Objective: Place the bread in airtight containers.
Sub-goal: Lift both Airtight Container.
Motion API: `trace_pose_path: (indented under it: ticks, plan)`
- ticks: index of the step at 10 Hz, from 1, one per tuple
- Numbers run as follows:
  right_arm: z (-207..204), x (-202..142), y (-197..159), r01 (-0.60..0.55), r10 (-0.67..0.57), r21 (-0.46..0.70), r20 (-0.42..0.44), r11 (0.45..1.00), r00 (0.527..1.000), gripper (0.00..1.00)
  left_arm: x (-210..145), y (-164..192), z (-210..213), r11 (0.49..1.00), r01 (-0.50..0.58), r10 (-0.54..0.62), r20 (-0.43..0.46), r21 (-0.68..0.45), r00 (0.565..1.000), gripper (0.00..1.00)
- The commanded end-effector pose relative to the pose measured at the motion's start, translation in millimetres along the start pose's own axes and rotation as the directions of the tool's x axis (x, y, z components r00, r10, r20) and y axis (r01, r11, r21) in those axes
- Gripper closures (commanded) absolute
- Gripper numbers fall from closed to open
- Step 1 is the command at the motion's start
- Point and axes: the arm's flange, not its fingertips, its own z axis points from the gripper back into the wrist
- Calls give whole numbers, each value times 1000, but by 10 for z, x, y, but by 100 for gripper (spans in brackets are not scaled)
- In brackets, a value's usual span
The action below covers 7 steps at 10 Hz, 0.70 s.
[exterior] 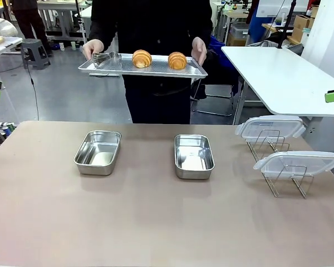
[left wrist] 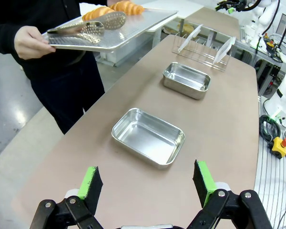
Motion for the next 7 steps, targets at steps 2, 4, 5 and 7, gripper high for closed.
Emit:
trace_pose_path:
  ticks: [2, 4, 5, 7]
  plan:
    - [-20, 29, -11, -7, 7, 2, 28, 1000, 1000, 0, 20, 9, 2, 1000, 11, -11, 30, -3, 999, 0]
    - [-20, 29, -11, -7, 7, 2, 28, 1000, 1000, 0, 20, 9, 2, 1000, 11, -11, 30, -3, 999, 0]
    - [-20, 29, -11, -7, 7, 2, 28, 1000, 1000, 0, 20, 9, 2, 1000, 11, -11, 30, -3, 999, 0]
    - [-20, 29, -11, -7, 7, 2, 28, 1000, 1000, 0, 20, 9, 2, 1000, 11, -11, 30, -3, 999, 0]
